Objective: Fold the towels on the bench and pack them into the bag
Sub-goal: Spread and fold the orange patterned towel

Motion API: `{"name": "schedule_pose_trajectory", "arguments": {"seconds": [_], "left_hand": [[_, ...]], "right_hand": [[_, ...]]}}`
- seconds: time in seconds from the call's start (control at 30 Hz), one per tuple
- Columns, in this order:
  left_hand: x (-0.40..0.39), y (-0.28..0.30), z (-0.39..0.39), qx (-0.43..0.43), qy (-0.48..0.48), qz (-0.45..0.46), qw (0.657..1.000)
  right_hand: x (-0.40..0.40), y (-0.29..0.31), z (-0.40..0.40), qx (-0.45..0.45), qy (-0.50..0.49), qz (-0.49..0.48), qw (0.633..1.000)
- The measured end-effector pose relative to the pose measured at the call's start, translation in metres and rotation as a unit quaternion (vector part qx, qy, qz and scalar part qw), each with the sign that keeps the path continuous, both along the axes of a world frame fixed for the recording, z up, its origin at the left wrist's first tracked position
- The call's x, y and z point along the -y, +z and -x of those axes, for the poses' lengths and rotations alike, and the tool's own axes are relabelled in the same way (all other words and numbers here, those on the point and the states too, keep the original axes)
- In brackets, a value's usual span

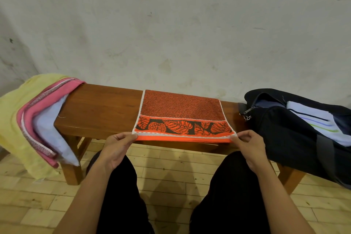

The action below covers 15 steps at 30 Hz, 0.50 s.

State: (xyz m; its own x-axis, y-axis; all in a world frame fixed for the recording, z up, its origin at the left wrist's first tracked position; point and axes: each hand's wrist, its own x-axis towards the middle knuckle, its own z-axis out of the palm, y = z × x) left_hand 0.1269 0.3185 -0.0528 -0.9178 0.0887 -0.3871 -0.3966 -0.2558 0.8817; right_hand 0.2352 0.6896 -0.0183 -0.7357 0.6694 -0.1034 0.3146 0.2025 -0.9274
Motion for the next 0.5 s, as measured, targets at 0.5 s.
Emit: {"name": "schedule_pose_trajectory", "arguments": {"seconds": [0.5], "left_hand": [[0.0055,-0.0025,-0.0072,-0.134,0.011,0.067,0.989]], "right_hand": [[-0.0007,0.0007,-0.0056,-0.033,0.053,-0.027,0.998]]}}
